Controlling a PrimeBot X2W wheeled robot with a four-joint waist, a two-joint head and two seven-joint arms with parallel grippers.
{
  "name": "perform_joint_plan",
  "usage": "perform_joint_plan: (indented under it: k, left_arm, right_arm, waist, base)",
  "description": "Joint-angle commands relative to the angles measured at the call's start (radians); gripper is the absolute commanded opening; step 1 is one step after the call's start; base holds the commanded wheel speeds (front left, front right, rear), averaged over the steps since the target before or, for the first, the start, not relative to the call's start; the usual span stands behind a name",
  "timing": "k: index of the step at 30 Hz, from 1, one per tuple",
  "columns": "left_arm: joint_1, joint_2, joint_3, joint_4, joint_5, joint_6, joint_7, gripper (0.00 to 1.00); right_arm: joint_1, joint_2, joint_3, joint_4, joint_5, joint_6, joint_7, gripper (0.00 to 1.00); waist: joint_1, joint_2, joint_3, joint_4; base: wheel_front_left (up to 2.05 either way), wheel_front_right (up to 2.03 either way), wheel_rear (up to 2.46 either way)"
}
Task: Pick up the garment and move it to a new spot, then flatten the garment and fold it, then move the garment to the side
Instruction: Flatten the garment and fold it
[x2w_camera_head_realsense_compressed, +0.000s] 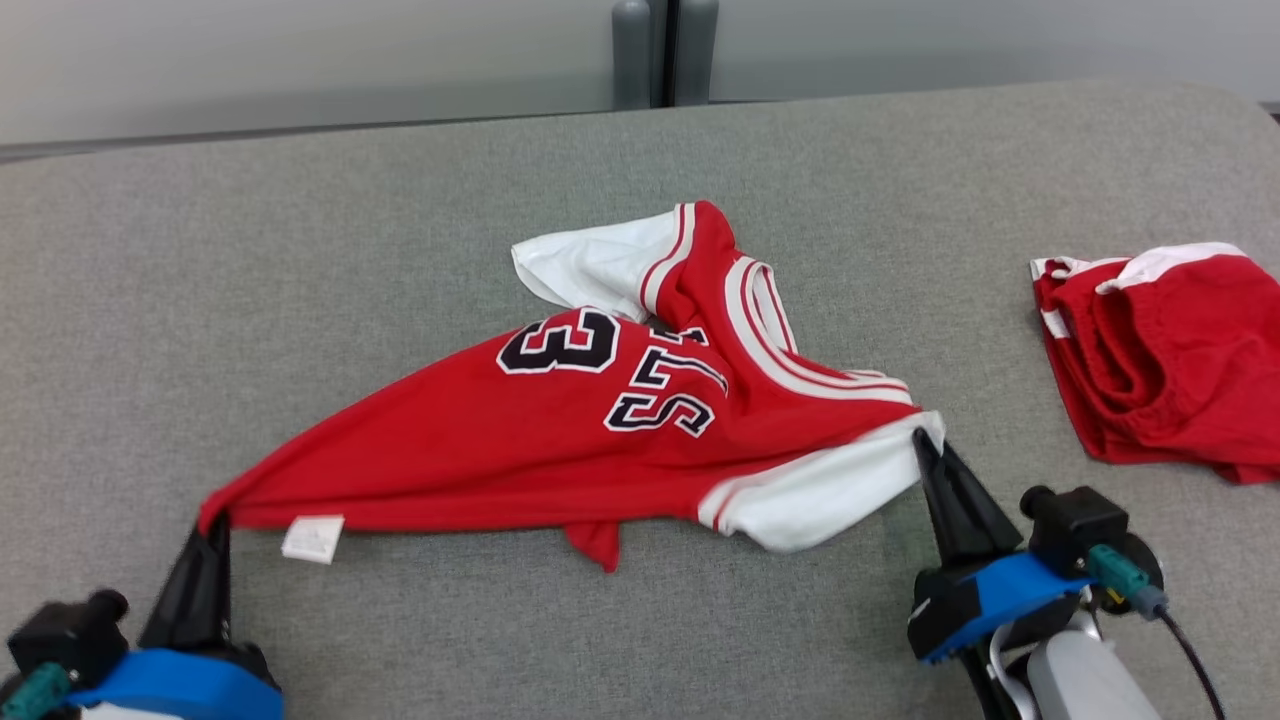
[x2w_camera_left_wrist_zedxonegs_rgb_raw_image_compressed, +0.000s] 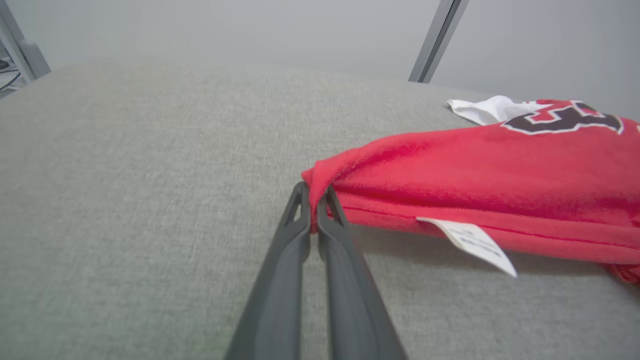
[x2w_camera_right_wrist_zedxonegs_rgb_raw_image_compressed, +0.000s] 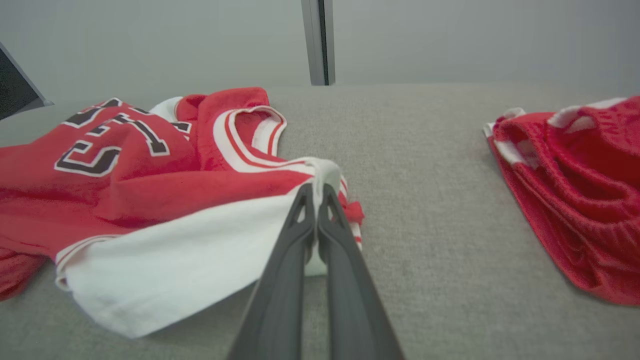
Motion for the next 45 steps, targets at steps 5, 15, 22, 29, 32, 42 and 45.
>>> perform_joint_plan:
  k: [5,15,22,29,32,42,45]
  left_arm:
    - [-0.070,0.037,0.050,-0.108,0.026,0.002,-0.002,0.00]
    - [-0.317,0.150,-0.005,-0.147,0.008,0.002,-0.002,0.00]
    - [-0.534,0.245,-0.035,-0.104,-0.023,0.002,-0.001,0.00]
    - [-0.769,0.331,-0.082,-0.044,-0.093,0.002,-0.001,0.00]
    - [-0.876,0.361,-0.092,-0.025,-0.077,0.002,-0.001,0.00]
    - [-1.067,0.354,-0.027,-0.042,-0.034,0.003,-0.001,0.00]
    - [-1.035,0.350,-0.010,-0.050,-0.044,0.003,-0.001,0.00]
  right_arm:
    - [-0.064,-0.005,-0.020,-0.156,0.004,0.000,-0.002,0.00]
    - [-0.318,-0.006,-0.062,-0.267,-0.042,0.000,-0.002,0.00]
    - [-0.558,-0.005,-0.059,-0.221,-0.129,0.000,-0.001,0.00]
    - [-0.801,-0.004,-0.057,-0.169,-0.224,0.000,0.015,0.00]
    - [-0.923,-0.006,-0.084,-0.158,-0.288,0.000,0.019,0.00]
    - [-1.157,-0.007,-0.204,-0.208,-0.399,-0.001,0.017,0.00]
    - [-1.135,-0.007,-0.236,-0.219,-0.388,-0.001,0.022,0.00]
  waist:
    - [0.0000,-0.0002,-0.059,0.001]
    - [0.0000,-0.0002,-0.159,0.016]
    - [0.0000,-0.0002,-0.094,0.024]
    - [0.0000,-0.0002,0.054,0.035]
    - [0.0000,-0.0002,0.113,0.035]
    - [0.0000,-0.0002,0.207,0.019]
    - [0.0000,-0.0002,0.226,0.015]
  base:
    - [0.00,0.00,0.00]
    - [0.00,0.00,0.00]
    - [0.00,0.00,0.00]
    - [0.00,0.00,0.00]
    - [0.00,0.00,0.00]
    - [0.00,0.00,0.00]
    - [0.00,0.00,0.00]
